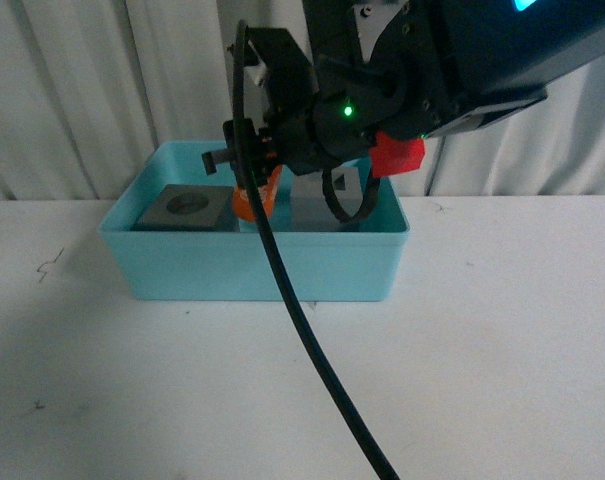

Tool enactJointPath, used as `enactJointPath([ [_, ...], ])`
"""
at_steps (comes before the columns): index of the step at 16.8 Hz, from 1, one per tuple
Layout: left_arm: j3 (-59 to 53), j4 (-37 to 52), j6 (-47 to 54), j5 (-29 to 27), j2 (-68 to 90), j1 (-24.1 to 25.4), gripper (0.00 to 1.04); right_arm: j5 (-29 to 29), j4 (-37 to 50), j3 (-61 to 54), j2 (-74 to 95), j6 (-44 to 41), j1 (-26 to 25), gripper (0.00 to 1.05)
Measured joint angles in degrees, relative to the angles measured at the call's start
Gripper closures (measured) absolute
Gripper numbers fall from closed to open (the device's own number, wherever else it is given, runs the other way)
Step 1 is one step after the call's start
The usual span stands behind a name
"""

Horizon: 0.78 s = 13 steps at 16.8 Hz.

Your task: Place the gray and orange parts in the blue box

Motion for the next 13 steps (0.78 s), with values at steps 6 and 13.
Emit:
enactJointPath([
  [6,0.0,0.0,0.0,0.0,0.0,0.0,0.07,3.3,-3.7,7.3,7.2,-0.6,0.7,0.57],
  [13,0.0,0.0,0.0,0.0,0.0,0.0,0.07,4.7,-0.2,7.5,9.1,-0.7,1.2,0.11],
])
